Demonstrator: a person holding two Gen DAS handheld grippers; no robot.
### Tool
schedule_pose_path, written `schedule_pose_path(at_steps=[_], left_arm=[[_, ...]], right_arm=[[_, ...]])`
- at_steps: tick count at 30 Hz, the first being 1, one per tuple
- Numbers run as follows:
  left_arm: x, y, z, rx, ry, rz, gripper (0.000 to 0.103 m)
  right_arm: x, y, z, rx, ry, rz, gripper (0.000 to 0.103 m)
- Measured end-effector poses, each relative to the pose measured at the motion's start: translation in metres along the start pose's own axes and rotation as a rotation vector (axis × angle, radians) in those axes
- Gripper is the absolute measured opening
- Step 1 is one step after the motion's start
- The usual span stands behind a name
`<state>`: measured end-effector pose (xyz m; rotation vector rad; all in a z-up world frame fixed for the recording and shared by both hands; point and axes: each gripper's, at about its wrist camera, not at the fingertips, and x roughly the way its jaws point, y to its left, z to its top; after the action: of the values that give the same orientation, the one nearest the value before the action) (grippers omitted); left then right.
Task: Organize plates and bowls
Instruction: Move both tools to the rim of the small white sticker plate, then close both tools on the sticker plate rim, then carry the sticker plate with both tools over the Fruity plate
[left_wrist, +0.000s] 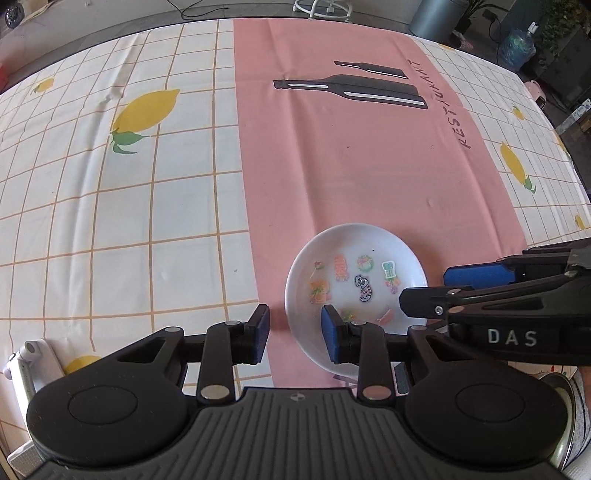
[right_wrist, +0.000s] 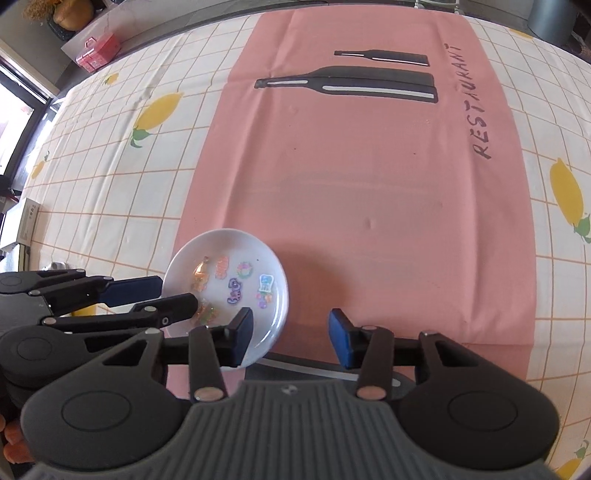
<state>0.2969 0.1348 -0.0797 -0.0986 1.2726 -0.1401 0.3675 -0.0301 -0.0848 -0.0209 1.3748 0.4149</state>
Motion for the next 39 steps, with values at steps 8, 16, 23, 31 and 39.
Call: schedule_pose_path(at_steps=[8, 16, 23, 31, 39], left_arm=[[0.001, 0.0, -0.001, -0.041, -0.028, -0.038, 0.017], [-0.004, 0.009, 0.001, -0.129, -0.081, -0.064, 0.006], [-0.028, 0.0, 0.005, -0.148, -0.229, -0.124, 0.006], [-0.059, -0.022, 0.005, -0.163, -0.335, -0.264, 0.005], [-0.077, -0.069, 0.001, -0.057, -0.345, -0.363, 0.005]], right_arm=[[0.01, 0.013, 0.004, -0.059, -0.016, -0.047, 0.02], [0.008, 0.018, -0.001, -0.065, -0.078, -0.085, 0.009], [-0.031, 0.004, 0.003, 0.01, -0.199, -0.076, 0.004], [-0.098, -0.022, -0.006, 0.07, -0.339, -0.034, 0.004], [-0.151, -0.057, -0.043, 0.136, -0.41, -0.032, 0.004]])
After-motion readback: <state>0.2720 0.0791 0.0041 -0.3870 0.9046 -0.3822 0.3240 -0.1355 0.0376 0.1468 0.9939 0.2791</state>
